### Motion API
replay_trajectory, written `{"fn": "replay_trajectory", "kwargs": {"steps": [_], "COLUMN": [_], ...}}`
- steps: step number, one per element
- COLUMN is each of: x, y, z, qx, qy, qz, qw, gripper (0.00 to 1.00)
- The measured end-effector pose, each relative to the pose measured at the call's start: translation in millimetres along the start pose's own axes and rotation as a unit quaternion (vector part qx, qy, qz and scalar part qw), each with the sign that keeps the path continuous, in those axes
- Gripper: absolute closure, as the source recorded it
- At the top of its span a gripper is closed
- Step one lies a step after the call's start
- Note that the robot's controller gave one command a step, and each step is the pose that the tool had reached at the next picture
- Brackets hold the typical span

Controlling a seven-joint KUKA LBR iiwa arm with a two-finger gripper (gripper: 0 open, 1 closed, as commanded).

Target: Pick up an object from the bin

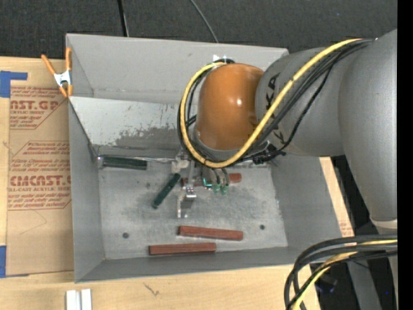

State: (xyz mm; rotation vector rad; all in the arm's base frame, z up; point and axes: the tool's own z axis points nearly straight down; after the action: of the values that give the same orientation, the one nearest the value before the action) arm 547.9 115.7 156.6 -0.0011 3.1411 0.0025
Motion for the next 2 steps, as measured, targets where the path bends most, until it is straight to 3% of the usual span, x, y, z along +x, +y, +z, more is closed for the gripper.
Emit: {"fn": "replay_trajectory", "kwargs": {"steps": [1,2], "x": [-52.3,-52.3], "y": [-20.9,-21.0], "z": [78.5,78.5], "qx": [-0.002,-0.002], "qy": [-0.0109,-0.0109], "qz": [-0.050,-0.050], "qw": [0.9987,0.9987], "gripper": [1.00,1.00]}}
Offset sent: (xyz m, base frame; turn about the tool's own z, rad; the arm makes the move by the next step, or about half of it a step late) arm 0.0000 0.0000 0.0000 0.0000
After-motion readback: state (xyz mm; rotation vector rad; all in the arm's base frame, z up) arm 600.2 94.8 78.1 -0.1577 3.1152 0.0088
